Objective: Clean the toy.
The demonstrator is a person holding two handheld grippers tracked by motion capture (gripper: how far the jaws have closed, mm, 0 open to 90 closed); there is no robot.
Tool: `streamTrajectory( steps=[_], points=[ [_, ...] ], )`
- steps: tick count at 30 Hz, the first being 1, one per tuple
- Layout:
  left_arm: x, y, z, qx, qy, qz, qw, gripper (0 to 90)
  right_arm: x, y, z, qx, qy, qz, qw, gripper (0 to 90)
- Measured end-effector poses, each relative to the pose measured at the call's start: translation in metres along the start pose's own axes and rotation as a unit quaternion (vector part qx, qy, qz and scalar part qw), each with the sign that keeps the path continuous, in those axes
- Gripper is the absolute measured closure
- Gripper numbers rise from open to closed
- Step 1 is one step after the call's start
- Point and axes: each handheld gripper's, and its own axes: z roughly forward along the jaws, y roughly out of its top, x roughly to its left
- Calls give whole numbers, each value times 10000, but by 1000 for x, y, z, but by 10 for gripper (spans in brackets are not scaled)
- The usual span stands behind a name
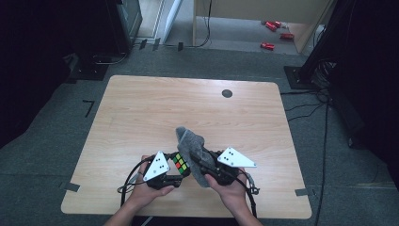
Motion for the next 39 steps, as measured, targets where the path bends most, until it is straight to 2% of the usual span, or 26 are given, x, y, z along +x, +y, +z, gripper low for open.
streamTrajectory(
  steps=[3,5,7,8,10,11,13,14,16,17,18,19,20,21,23,25,27,29,31,32,34,36,37,39],
  points=[
    [1,1,0,-11,26,-4,10000,344,-15,-5,-1,147,-288,157,9994,660],
    [2,-1,1,47,33,-12,10000,344,-19,-5,-2,205,-348,236,9989,660],
    [2,-3,4,177,110,50,9998,344,-14,-3,-3,158,-244,260,9992,659],
    [2,-3,5,218,125,67,9997,344,-8,0,-3,103,-85,229,9996,658],
    [0,-3,5,221,94,76,9997,344,3,4,-3,34,153,96,9998,657],
    [0,-3,5,178,64,53,9998,344,9,6,-2,35,234,-49,9997,657],
    [0,-1,3,73,56,-1,10000,344,13,6,-1,17,159,-152,9998,654],
    [1,0,0,1,27,-18,10000,344,11,5,-1,-26,159,-77,9998,655],
    [2,1,-3,-93,19,-10,10000,344,0,2,-2,-5,-72,-24,10000,656],
    [3,1,-3,-105,27,-6,9999,344,-8,-3,-2,48,-354,-103,9993,658],
    [4,1,-4,-138,30,-31,9999,344,-11,-7,-1,99,-530,-161,9984,659],
    [5,1,-5,-183,19,-98,9998,344,-17,-13,0,274,-692,-128,9971,658],
    [6,2,-5,-211,26,-133,9997,344,-21,-17,2,400,-723,-74,9966,658],
    [6,2,-5,-193,54,-128,9997,344,-22,-19,3,459,-713,36,9964,657],
    [6,1,-3,-18,181,-41,9998,344,-20,-18,2,382,-652,84,9971,656],
    [7,-3,1,178,223,10,9996,344,-12,-9,-2,142,-591,38,9981,654],
    [6,-4,4,263,199,2,9995,344,-5,-2,-7,-143,-416,68,9990,653],
    [3,-3,5,236,156,39,9996,344,5,5,-11,-332,-110,4,9994,652],
    [1,-1,3,122,75,28,9999,344,11,7,-10,-312,105,-33,9995,650],
    [1,1,1,77,80,33,9999,344,13,5,-7,-254,136,-65,9996,649],
    [0,2,-1,94,166,133,9997,344,9,-1,-4,-247,39,-16,9997,646],
    [4,0,-1,113,167,134,9997,343,5,-5,-2,-37,-406,-117,9991,648],
    [5,-1,-1,133,187,112,9997,342,1,-9,0,116,-564,-84,9983,648],
    [8,-2,-1,148,249,67,9996,343,-5,-14,1,252,-737,13,9970,648]
  ],
)
